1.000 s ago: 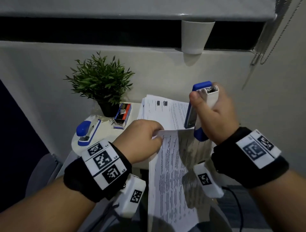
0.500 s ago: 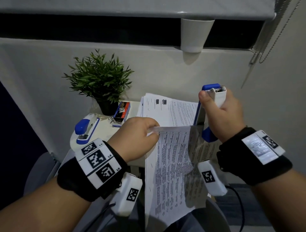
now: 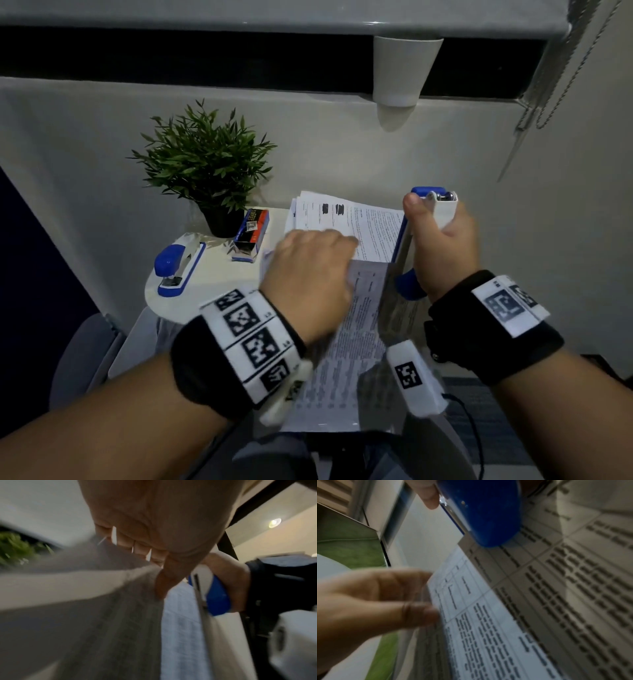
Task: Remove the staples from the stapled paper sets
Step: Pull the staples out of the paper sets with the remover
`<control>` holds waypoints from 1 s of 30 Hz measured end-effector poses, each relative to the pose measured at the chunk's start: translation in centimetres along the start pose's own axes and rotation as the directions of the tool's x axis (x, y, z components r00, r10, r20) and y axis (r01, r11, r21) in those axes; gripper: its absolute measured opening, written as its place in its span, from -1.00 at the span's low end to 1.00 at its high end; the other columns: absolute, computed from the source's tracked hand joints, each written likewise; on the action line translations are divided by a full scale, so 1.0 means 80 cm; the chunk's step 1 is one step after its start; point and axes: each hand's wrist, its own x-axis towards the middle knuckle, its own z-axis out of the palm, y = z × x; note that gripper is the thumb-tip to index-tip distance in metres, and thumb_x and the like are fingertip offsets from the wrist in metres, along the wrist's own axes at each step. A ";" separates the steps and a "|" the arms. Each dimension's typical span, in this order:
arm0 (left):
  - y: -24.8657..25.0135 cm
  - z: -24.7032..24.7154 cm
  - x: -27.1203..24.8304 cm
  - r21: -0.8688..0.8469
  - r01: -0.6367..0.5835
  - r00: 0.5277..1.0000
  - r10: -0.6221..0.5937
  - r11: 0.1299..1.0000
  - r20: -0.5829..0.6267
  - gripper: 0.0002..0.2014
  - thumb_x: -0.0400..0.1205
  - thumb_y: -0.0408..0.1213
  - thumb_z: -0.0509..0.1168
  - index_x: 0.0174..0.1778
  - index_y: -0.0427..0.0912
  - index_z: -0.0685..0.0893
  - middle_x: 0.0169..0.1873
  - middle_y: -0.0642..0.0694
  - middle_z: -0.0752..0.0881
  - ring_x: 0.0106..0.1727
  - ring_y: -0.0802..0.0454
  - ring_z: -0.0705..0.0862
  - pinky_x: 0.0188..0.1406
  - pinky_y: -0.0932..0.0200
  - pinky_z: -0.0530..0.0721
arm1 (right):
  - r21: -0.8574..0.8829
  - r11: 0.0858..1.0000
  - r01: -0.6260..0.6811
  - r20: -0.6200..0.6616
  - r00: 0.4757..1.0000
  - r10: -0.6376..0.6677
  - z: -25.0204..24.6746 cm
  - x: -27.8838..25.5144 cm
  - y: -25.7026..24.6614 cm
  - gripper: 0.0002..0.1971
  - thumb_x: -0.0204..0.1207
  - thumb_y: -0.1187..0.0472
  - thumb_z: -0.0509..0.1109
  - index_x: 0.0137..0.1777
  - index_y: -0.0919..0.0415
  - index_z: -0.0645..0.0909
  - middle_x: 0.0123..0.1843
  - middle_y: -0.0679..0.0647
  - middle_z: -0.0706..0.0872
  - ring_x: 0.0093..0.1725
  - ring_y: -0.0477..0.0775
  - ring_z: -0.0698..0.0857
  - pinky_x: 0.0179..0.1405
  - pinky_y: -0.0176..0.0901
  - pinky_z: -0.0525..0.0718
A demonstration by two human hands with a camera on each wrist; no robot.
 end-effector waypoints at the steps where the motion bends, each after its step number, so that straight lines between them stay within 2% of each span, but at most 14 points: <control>1: 0.013 0.000 0.003 -0.059 -0.030 0.999 0.032 0.998 0.025 -0.67 0.55 0.06 0.29 0.21 0.11 0.51 0.03 0.14 0.59 0.22 0.04 0.53 0.31 0.07 0.30 | 0.013 1.000 0.014 0.006 1.000 -0.014 0.006 -0.003 -0.002 -0.65 0.19 -0.36 0.25 -0.34 -0.08 0.45 -0.39 -0.19 0.53 -0.33 -0.07 0.54 -0.19 -0.08 0.49; 3: 0.025 0.000 0.009 -0.189 -0.014 0.999 0.024 0.982 0.049 -0.67 0.44 0.22 0.33 -0.14 0.07 0.50 -0.31 0.16 0.54 -0.05 -0.02 0.61 -0.02 0.12 0.38 | 0.045 0.998 0.035 0.017 0.999 -0.036 0.013 -0.009 -0.005 -0.66 0.21 -0.33 0.27 -0.31 -0.07 0.49 -0.38 -0.17 0.55 -0.29 -0.03 0.56 -0.16 -0.06 0.53; 4: 0.025 0.002 0.012 -0.257 0.020 0.997 0.000 0.966 0.076 -0.61 0.40 0.27 0.36 -0.17 0.01 0.54 -0.35 0.13 0.57 -0.13 -0.02 0.61 -0.10 0.12 0.40 | 0.064 0.997 0.038 0.022 0.999 -0.039 0.014 -0.012 -0.006 -0.67 0.22 -0.31 0.28 -0.30 -0.07 0.50 -0.38 -0.19 0.56 -0.28 -0.04 0.58 -0.16 -0.07 0.54; 6: 0.018 0.008 0.015 -0.348 0.056 0.992 -0.014 0.936 0.123 -0.53 0.33 0.31 0.40 -0.08 0.01 0.66 -0.27 0.06 0.71 -0.14 0.00 0.65 -0.10 0.11 0.55 | 0.092 0.995 0.046 0.033 0.998 -0.049 0.014 -0.016 -0.007 -0.68 0.21 -0.31 0.30 -0.27 -0.07 0.52 -0.38 -0.19 0.59 -0.28 -0.07 0.61 -0.17 -0.09 0.55; 9: 0.016 0.010 0.014 -0.425 0.072 0.991 -0.016 0.902 0.134 -0.54 0.31 0.27 0.43 -0.03 0.05 0.70 -0.21 0.05 0.76 -0.12 0.01 0.69 -0.08 0.07 0.65 | 0.084 0.993 0.078 0.036 0.996 -0.081 0.013 -0.018 -0.009 -0.69 0.24 -0.30 0.30 -0.28 -0.08 0.52 -0.37 -0.17 0.60 -0.27 -0.03 0.62 -0.15 -0.01 0.60; 11: 0.018 0.012 0.014 -0.427 0.082 0.993 -0.036 0.901 0.116 -0.57 0.33 0.23 0.44 -0.06 0.01 0.69 -0.25 0.05 0.74 -0.12 0.00 0.69 -0.12 0.09 0.64 | 0.078 0.994 0.083 0.033 0.996 -0.085 0.015 -0.018 -0.010 -0.70 0.25 -0.30 0.29 -0.30 -0.08 0.51 -0.37 -0.17 0.61 -0.27 -0.01 0.63 -0.14 0.03 0.61; 14: 0.020 0.012 0.015 -0.403 0.084 0.996 -0.059 0.911 0.074 -0.67 0.35 0.17 0.44 -0.23 0.01 0.61 -0.48 0.08 0.57 -0.22 -0.05 0.63 -0.29 0.18 0.45 | 0.111 0.991 0.073 0.033 0.996 -0.077 0.016 -0.016 -0.011 -0.71 0.24 -0.28 0.27 -0.37 -0.07 0.46 -0.50 -0.26 0.57 -0.38 -0.15 0.56 -0.27 -0.14 0.50; 16: 0.020 0.014 0.016 -0.406 0.086 0.996 -0.067 0.910 0.061 -0.69 0.35 0.15 0.45 -0.26 -0.01 0.63 -0.49 0.07 0.55 -0.24 -0.06 0.63 -0.31 0.18 0.43 | 0.120 0.990 0.074 0.049 0.996 -0.080 0.017 -0.014 -0.011 -0.71 0.25 -0.27 0.27 -0.40 -0.07 0.44 -0.55 -0.30 0.54 -0.42 -0.20 0.52 -0.29 -0.19 0.46; 18: 0.019 0.016 0.017 -0.416 0.084 0.996 -0.064 0.905 0.062 -0.67 0.35 0.17 0.45 -0.24 -0.01 0.64 -0.48 0.07 0.56 -0.25 -0.04 0.63 -0.31 0.17 0.49 | 0.102 0.993 0.062 0.056 0.996 -0.068 0.017 -0.013 -0.008 -0.69 0.24 -0.28 0.29 -0.38 -0.06 0.46 -0.50 -0.26 0.57 -0.37 -0.09 0.57 -0.27 -0.08 0.53; 22: 0.005 0.020 0.022 -0.301 -0.002 0.987 0.050 0.953 0.154 -0.74 0.50 0.03 0.39 -0.01 -0.03 0.67 -0.34 0.10 0.57 -0.16 0.00 0.60 -0.30 0.18 0.41 | 0.067 0.997 0.050 0.092 0.994 -0.056 0.012 -0.016 0.003 -0.55 0.23 -0.32 0.29 -0.24 0.10 0.57 -0.28 0.02 0.70 -0.20 0.13 0.70 -0.08 0.15 0.68; 23: -0.001 0.022 0.023 -0.272 -0.018 0.981 0.070 0.962 0.182 -0.78 0.53 -0.03 0.38 -0.01 -0.05 0.66 -0.35 0.11 0.54 -0.16 0.01 0.59 -0.29 0.20 0.38 | 0.062 0.997 0.048 0.090 0.995 -0.053 0.008 -0.017 0.005 -0.53 0.22 -0.33 0.29 -0.21 0.09 0.58 -0.26 0.01 0.71 -0.19 0.08 0.71 -0.09 0.12 0.68; 26: -0.021 0.034 0.026 -0.264 0.035 0.969 0.032 0.964 0.246 -0.80 0.54 -0.08 0.38 -0.12 -0.14 0.63 -0.41 0.08 0.50 -0.23 -0.01 0.55 -0.31 0.18 0.45 | 0.099 0.994 0.040 -0.011 0.999 -0.040 -0.008 -0.016 0.005 -0.61 0.18 -0.33 0.27 -0.21 -0.04 0.48 -0.43 -0.25 0.61 -0.40 -0.30 0.56 -0.25 -0.24 0.52; 28: -0.030 0.043 0.028 -0.289 0.083 0.961 0.001 0.954 0.277 -0.79 0.55 -0.06 0.36 -0.05 -0.12 0.67 -0.40 0.09 0.51 -0.23 0.01 0.54 -0.26 0.17 0.48 | 0.126 0.990 0.065 -0.112 0.992 -0.051 -0.021 -0.013 0.002 -0.64 0.21 -0.31 0.27 -0.20 -0.05 0.46 -0.41 -0.23 0.56 -0.39 -0.30 0.52 -0.22 -0.26 0.50; 30: -0.033 0.053 0.032 -0.334 0.131 0.953 -0.025 0.934 0.303 -0.81 0.57 -0.01 0.33 0.03 0.02 0.69 -0.36 0.17 0.52 -0.17 0.05 0.56 -0.18 0.19 0.51 | 0.070 0.992 0.102 -0.124 0.988 -0.093 -0.031 -0.017 -0.002 -0.68 0.22 -0.28 0.28 -0.21 -0.08 0.47 -0.36 -0.19 0.54 -0.35 -0.20 0.53 -0.18 -0.14 0.53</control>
